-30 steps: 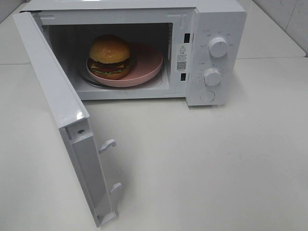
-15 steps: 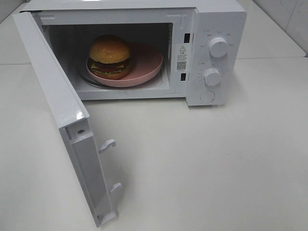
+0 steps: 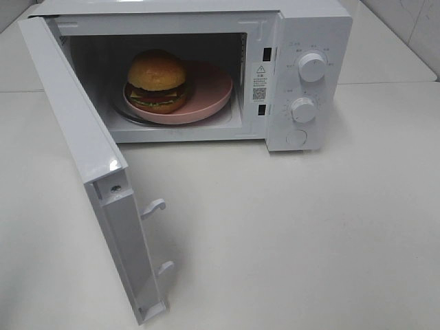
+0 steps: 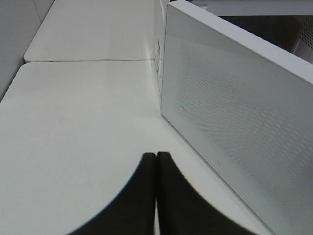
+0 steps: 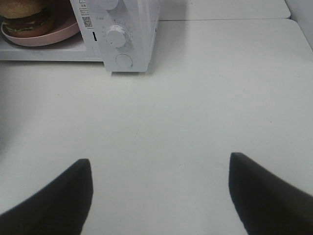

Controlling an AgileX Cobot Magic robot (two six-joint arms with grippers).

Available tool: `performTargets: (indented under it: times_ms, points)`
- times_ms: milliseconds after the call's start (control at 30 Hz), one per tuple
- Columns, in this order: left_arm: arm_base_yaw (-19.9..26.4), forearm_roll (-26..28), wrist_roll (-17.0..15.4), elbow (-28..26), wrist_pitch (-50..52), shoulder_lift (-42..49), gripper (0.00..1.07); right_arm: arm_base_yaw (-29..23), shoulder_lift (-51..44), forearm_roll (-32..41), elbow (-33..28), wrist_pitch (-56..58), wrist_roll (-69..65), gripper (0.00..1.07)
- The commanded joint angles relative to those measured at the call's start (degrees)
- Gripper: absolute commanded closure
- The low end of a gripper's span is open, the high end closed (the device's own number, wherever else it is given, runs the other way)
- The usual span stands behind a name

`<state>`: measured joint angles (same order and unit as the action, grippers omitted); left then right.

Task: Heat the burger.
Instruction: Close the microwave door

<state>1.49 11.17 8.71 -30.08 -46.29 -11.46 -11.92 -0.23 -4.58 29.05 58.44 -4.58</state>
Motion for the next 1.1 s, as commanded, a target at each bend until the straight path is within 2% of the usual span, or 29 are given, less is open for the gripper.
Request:
performTargets:
  times_ms: [33,100,167,200,233,267,300,333,367,400,433,467,500,533,567,600,633,667,733,833,900,1000,1067,1100]
  points:
    - [0.06,1.49,2.75,-0.34,5.04,-5.50,1.06,0.34,-1.26,0.06,-0.11,-0.69,0.23,0.34]
    - [0.06,2.18,3.61,-0.34,5.84,-6.93,1.06,0.34,-1.26,0.06,-0.11,-0.69,0.23,0.34]
    - [0.06,5.96,6.30,-0.34,7.79,-10.71,1.06,0.34,-1.26,0.06,-0.11,-0.69,0.23,0.34]
    - [0.06,5.96,6.30,-0.34,7.79,-10.71,1.06,0.34,-1.26,0.06,-0.11,-0.69,0.23,0.34]
    - [0.06,9.57,9.11,-0.34,9.17,-13.92,1.06,0.34,-1.26,0.06,-0.11,-0.69,0.23,0.34]
    - [0.06,9.57,9.11,-0.34,9.17,-13.92,1.06,0.34,-1.26,0.06,-0.11,-0.69,0.23,0.34]
    - [0.06,13.24,12.38,-0.34,10.37,-17.30,1.06,0.34,-1.26,0.06,-0.11,-0.69,0.23,0.34]
    - [0.06,14.67,13.75,-0.34,10.71,-18.74,1.06,0.34,-1.26,0.06,-0.11,-0.69,0.23,0.34]
    - [0.06,14.67,13.75,-0.34,10.71,-18.74,1.06,0.34,-1.26,0.06,-0.11,-0.69,0.23,0.34]
    - [0.06,17.88,17.30,-0.34,11.40,-21.94,1.06,0.34,-1.26,0.06,-0.11,-0.69,0.23,0.34]
    - [0.06,19.65,19.37,-0.34,11.80,-23.72,1.06,0.34,-1.26,0.06,-0.11,-0.69,0.23,0.34]
    - [0.06,19.65,19.37,-0.34,11.80,-23.72,1.06,0.34,-1.26,0.06,-0.11,-0.69,0.23,0.34]
    - [0.06,23.15,23.03,-0.34,12.32,-27.22,1.06,0.34,-1.26,0.06,-0.11,-0.69,0.23,0.34]
    - [0.06,24.81,24.98,-0.34,12.61,-28.93,1.06,0.34,-1.26,0.06,-0.11,-0.69,0.23,0.34]
    - [0.06,24.81,24.98,-0.34,12.61,-28.93,1.06,0.34,-1.26,0.06,-0.11,-0.69,0.23,0.34]
    - [0.06,27.90,28.65,-0.34,13.29,-31.80,1.06,0.34,-1.26,0.06,-0.11,-0.69,0.23,0.34]
    - [0.06,29.51,30.48,-0.34,13.58,-33.35,1.06,0.34,-1.26,0.06,-0.11,-0.69,0.23,0.34]
    - [0.06,29.51,30.48,-0.34,13.58,-33.35,1.06,0.34,-1.26,0.06,-0.11,-0.69,0.23,0.34]
    - [0.06,34.49,36.21,-0.40,14.44,-38.73,1.06,0.34,-1.26,0.00,-0.11,-0.69,0.23,0.34]
    - [0.06,35.58,37.36,-0.52,14.67,-39.99,1.06,0.34,-1.26,-0.06,-0.11,-0.69,0.23,0.34]
    - [0.06,39.48,40.79,-0.52,15.99,-44.18,1.06,0.34,-1.26,-0.06,-0.11,-0.69,0.17,0.34]
    - [0.06,40.28,41.65,-0.52,16.21,-45.15,1.06,0.34,-1.26,-0.06,-0.11,-0.69,0.17,0.34]
    - [-0.74,42.06,44.18,-0.52,16.96,-48.07,1.06,0.34,-1.26,-0.06,-0.11,-0.69,0.17,0.34]
    - [-0.74,42.06,44.18,-0.52,16.96,-48.07,1.06,0.34,-1.26,-0.06,-0.11,-0.69,0.17,0.34]
